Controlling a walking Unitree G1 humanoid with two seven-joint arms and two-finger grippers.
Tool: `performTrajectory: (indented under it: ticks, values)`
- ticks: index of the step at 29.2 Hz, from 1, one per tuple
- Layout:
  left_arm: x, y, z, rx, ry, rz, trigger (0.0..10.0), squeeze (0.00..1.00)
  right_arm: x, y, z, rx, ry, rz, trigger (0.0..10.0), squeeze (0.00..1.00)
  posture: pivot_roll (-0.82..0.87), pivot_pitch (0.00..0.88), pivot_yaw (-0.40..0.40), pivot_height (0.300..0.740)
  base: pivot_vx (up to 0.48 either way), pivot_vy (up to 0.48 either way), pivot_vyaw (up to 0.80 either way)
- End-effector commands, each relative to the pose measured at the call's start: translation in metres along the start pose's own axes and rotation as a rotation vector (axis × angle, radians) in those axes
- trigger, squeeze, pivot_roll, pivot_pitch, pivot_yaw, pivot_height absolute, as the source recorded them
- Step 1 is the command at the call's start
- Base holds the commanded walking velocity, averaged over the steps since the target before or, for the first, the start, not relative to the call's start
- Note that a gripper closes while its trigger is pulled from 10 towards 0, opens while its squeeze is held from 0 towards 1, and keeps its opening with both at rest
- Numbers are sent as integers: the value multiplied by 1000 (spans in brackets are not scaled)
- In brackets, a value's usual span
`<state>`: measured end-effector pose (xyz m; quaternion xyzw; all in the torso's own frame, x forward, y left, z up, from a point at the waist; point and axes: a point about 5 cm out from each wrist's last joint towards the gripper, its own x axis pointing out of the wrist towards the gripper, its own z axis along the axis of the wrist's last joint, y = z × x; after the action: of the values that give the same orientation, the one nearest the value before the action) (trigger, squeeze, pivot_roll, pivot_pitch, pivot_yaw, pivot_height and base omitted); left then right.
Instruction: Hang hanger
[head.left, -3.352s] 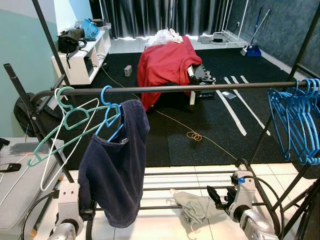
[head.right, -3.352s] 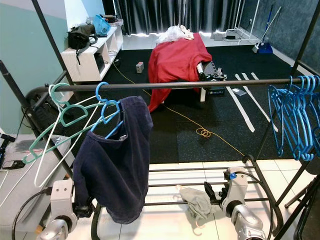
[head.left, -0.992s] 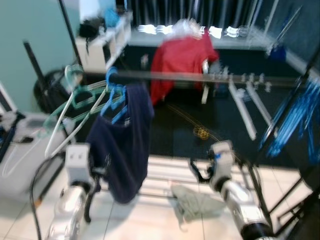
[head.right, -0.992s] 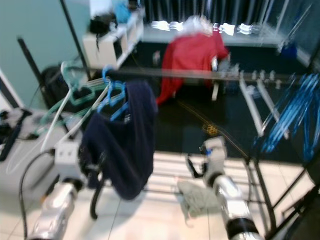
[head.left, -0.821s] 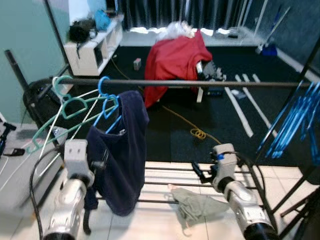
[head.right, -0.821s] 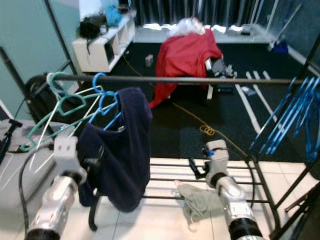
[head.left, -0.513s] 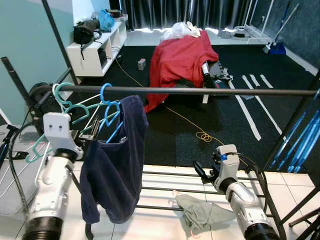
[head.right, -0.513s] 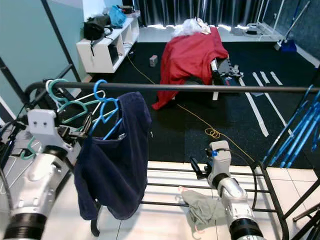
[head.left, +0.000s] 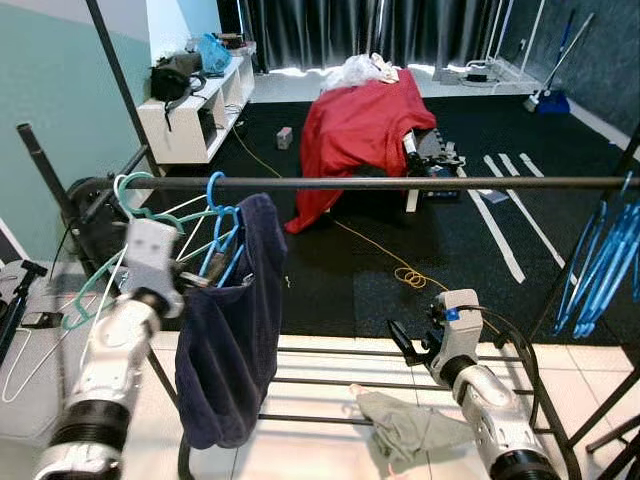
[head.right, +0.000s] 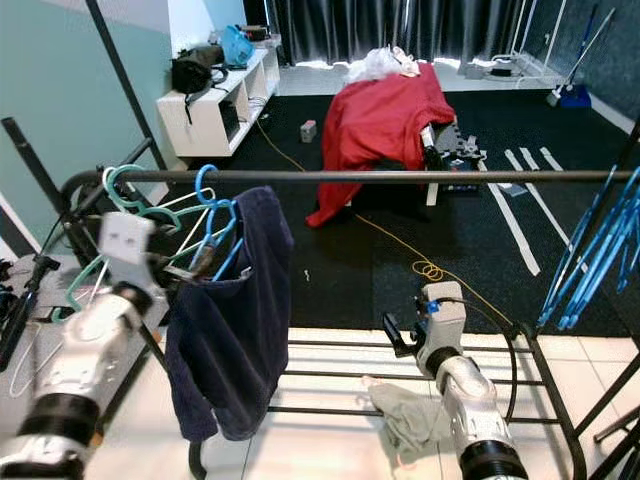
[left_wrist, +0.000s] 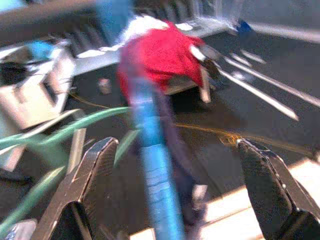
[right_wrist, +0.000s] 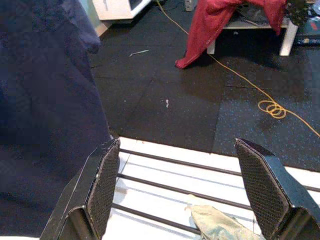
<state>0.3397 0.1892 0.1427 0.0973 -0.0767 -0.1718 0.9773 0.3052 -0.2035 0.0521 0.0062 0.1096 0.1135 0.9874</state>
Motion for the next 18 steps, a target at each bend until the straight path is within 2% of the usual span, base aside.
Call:
performTrajectory:
  ticks: [1,10,15,18]
  values:
    - [0,0,-7,10,49,-1,10000,0,-1,-1,1,-3,-3,-7,10000,0,-188,0,66,740,0,0,0]
    - [13,-4,-15,82,129,68,10000,0,-4,-1,1,-9,-6,-22,10000,0,-196,0,84,740,0,0,0]
    - [19,0,-13,48,169,157,10000,0,-4,1,1,-10,-8,-24,10000,0,-192,0,87,740,0,0,0]
    - [19,-2,-15,27,194,162,10000,0,-4,1,1,-12,-8,-24,10000,0,-189,0,88,740,0,0,0]
